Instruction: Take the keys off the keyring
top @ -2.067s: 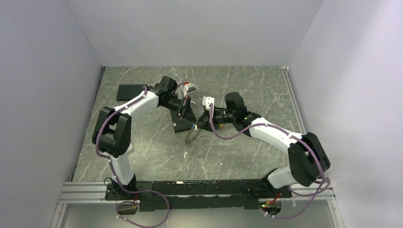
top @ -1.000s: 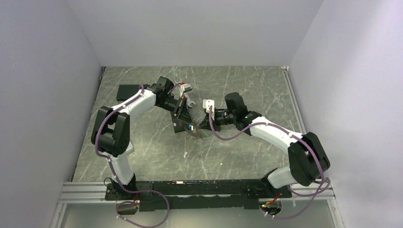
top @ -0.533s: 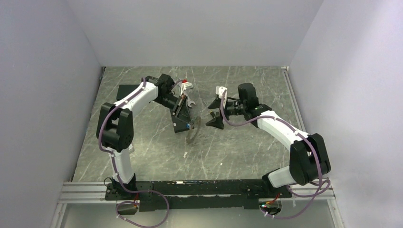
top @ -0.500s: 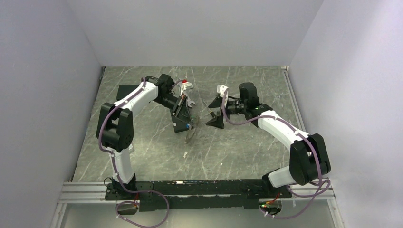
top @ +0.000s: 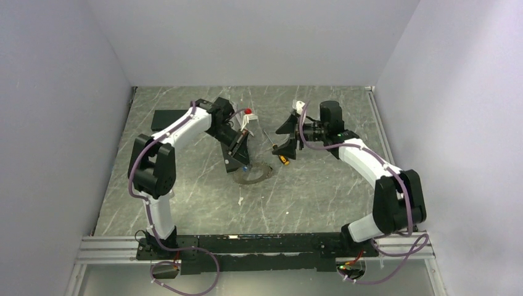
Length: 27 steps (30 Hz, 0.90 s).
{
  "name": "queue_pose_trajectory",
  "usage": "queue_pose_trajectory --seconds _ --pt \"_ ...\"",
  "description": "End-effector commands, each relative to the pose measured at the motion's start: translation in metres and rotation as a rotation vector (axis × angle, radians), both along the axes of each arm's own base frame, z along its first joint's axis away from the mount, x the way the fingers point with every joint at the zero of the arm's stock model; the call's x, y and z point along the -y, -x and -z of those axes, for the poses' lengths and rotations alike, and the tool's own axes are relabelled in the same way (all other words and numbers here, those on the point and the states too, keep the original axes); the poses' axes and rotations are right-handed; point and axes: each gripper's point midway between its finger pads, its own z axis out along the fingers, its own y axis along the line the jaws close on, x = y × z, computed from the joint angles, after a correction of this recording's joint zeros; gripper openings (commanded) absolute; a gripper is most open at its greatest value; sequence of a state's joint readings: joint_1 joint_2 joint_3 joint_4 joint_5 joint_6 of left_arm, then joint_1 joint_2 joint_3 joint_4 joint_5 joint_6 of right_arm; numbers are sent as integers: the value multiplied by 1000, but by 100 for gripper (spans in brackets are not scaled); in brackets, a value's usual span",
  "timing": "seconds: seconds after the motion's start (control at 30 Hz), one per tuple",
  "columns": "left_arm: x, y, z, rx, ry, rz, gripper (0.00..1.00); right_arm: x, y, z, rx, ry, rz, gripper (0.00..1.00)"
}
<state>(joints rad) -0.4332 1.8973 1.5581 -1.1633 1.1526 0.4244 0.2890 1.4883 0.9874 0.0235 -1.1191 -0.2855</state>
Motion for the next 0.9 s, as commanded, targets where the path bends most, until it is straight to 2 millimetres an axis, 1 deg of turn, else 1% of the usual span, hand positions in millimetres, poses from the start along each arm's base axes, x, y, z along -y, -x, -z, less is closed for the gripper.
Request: queue_pose_trajectory --seconds 0.0,0.17,0.3,0.43,0.57,0.7,0.77,0.87 --pt "10 5 -13 154 -8 71 0 12 -2 -18 183 32 36 100" --pt "11 1 -11 349 -51 123 0 19 18 2 244 55 -25 99" --pt "13 -1 -10 479 -92 196 0 17 20 5 244 20 -28 96" --pt "16 -2 -3 534 -132 268 0 18 21 5 254 -19 -23 90" --pt "25 -8 -10 599 -101 261 0 20 26 11 241 -31 -23 84" --pt "33 -7 -20 647 -46 255 0 21 28 17 230 -24 -25 80" --pt "33 -5 -24 670 -22 258 0 21 30 19 225 -25 -32 78" --pt "29 -2 -23 683 -14 269 0 21 32 20 216 -30 -39 76"
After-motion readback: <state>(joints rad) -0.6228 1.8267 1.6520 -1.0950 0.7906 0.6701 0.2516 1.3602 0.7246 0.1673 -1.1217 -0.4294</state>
